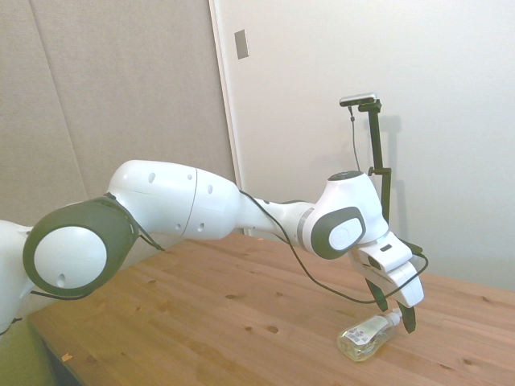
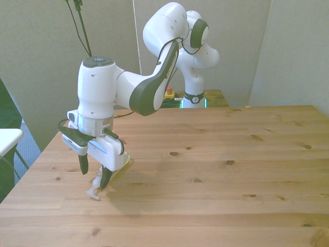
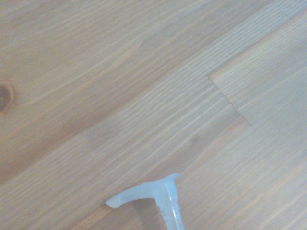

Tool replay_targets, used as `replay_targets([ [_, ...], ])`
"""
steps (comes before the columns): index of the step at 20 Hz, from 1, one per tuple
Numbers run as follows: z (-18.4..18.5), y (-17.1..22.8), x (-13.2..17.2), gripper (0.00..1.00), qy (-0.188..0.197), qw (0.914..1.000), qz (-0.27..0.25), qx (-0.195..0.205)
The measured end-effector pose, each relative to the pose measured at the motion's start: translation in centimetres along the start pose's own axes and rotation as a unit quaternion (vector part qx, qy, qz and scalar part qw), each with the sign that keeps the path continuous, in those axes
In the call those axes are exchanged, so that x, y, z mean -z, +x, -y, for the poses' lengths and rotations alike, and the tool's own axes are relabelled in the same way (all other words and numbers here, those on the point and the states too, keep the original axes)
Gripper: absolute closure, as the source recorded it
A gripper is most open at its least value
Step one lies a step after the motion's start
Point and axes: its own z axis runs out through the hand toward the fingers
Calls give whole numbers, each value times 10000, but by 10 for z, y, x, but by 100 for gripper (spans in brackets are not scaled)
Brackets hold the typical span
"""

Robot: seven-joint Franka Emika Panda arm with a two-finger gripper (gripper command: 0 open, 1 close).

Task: Stand the sanitizer

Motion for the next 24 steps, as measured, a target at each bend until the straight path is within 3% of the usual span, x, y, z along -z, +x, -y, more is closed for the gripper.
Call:
replay_targets([
  [1,2,-1,-3,0,-28,10000,10,11],
  [2,3,-2,-7,100,-56,10000,25,19],
  [24,-5,8,-14,100,-21,9996,265,-18],
])
